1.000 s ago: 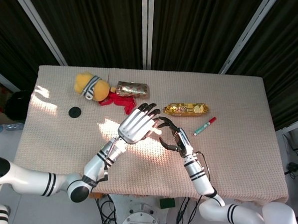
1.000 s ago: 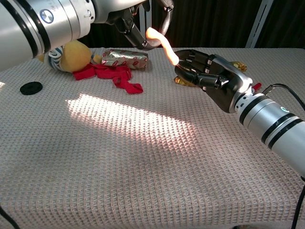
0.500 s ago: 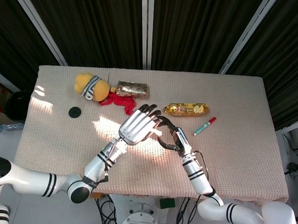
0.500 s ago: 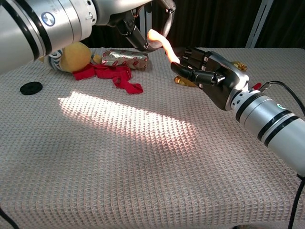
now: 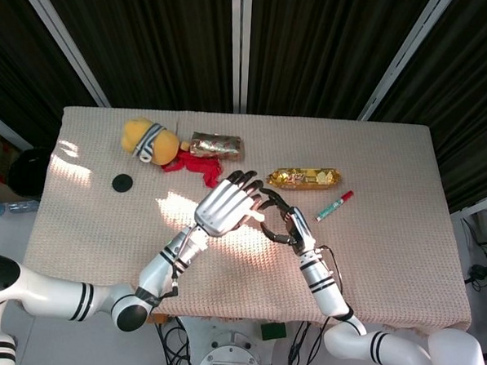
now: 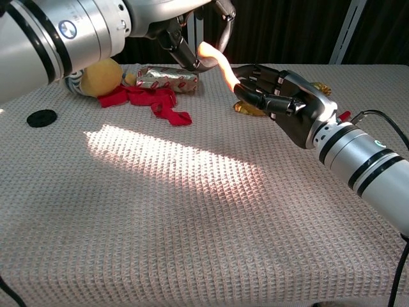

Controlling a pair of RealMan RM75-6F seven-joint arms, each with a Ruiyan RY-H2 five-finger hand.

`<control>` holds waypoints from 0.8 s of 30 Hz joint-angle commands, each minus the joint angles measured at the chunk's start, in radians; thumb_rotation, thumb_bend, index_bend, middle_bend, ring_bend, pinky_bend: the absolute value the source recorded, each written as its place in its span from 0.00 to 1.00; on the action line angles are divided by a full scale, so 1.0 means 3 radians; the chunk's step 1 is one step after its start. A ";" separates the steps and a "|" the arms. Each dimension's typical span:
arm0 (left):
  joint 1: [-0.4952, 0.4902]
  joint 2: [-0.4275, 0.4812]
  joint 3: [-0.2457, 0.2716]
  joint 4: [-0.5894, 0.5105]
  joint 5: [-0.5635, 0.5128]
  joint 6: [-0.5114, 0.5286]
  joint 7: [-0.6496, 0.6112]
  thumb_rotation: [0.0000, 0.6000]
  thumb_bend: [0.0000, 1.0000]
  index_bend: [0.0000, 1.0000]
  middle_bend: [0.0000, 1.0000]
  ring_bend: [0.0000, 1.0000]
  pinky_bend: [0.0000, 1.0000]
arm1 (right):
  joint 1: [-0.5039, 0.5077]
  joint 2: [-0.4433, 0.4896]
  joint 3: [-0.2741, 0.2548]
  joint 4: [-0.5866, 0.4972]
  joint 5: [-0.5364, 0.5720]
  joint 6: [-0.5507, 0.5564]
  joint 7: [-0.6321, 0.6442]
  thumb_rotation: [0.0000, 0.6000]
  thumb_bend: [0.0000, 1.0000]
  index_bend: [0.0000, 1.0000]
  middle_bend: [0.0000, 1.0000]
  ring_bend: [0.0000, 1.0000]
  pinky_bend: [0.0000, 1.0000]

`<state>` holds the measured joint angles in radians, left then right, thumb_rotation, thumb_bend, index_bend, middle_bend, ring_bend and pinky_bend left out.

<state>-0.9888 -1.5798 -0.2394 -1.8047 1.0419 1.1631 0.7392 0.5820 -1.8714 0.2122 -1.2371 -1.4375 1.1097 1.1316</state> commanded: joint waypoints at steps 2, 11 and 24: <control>0.0003 0.0002 0.0002 -0.0007 -0.0005 0.0005 0.0007 1.00 0.35 0.56 0.27 0.17 0.26 | 0.0003 0.0000 0.0000 0.0000 0.0001 -0.0007 -0.0008 1.00 0.37 0.46 0.12 0.00 0.00; 0.0011 0.0006 0.0006 -0.0007 -0.0015 0.0004 0.0008 1.00 0.35 0.56 0.27 0.17 0.26 | 0.0012 -0.0030 -0.0001 0.0022 0.0007 -0.0024 -0.0009 1.00 0.37 0.49 0.12 0.00 0.00; 0.0013 0.0004 0.0007 0.0006 -0.0005 -0.0003 -0.0007 1.00 0.35 0.56 0.27 0.17 0.26 | 0.0018 -0.0044 0.0016 0.0036 0.0025 -0.0040 -0.0031 1.00 0.38 0.53 0.13 0.00 0.00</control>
<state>-0.9848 -1.5784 -0.2373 -1.8029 1.0403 1.1623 0.7371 0.5872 -1.8846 0.2168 -1.2262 -1.4301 1.0979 1.1224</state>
